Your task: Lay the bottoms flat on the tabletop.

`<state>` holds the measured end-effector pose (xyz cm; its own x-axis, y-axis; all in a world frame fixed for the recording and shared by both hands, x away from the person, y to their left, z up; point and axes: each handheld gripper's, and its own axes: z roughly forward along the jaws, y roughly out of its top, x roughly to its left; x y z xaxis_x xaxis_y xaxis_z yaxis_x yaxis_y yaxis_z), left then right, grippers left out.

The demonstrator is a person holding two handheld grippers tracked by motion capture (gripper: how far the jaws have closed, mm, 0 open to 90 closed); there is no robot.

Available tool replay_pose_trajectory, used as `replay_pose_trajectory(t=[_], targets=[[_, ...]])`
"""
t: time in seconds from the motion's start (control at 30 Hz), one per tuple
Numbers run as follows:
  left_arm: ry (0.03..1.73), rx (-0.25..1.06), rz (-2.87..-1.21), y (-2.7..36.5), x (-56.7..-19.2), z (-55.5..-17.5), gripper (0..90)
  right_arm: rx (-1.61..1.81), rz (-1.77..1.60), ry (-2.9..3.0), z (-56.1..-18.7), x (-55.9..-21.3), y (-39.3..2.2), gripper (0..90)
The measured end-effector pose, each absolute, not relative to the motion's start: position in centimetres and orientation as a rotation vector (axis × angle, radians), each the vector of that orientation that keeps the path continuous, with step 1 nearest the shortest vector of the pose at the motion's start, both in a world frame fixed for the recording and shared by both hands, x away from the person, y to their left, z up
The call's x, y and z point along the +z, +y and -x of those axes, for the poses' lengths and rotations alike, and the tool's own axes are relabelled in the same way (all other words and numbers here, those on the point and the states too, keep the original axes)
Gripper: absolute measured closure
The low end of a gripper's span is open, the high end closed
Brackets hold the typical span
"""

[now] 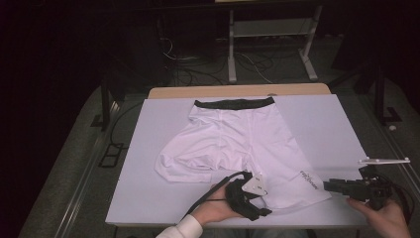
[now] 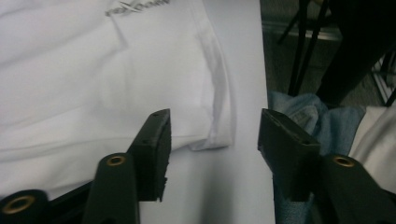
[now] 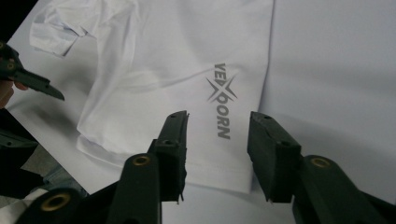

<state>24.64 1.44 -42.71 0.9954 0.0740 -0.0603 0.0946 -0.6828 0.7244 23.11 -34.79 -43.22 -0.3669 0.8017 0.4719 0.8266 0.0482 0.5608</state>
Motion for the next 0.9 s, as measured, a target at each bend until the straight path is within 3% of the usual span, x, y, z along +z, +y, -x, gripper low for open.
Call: replay_pose_trajectory(t=[0.37, 0.57, 0.6, 0.67, 0.9], targets=[[0.311, -0.011, -2.219, 5.4, -40.6, -26.3, 12.2, -1.335, 1.726, -2.309, -23.2, -41.8, -34.1, 36.2], [0.365, 0.005, -2.219, 6.8, -39.8, -27.1, 0.1, -1.369, 1.700, -2.342, -23.9, -41.0, -33.4, 15.3], [0.362, 0.011, -2.224, 7.0, -39.6, -27.2, 0.1, -1.369, 1.700, -2.342, -23.9, -41.0, -33.4, 15.3], [0.362, 0.029, -2.230, 7.7, -39.1, -27.4, 0.0, -1.359, 1.669, -2.356, -24.4, -40.8, -33.0, 0.2], [0.403, 0.063, -2.190, 9.4, -37.6, -28.1, 0.0, -1.389, 1.618, -2.370, -25.1, -40.1, -32.3, 0.0]])
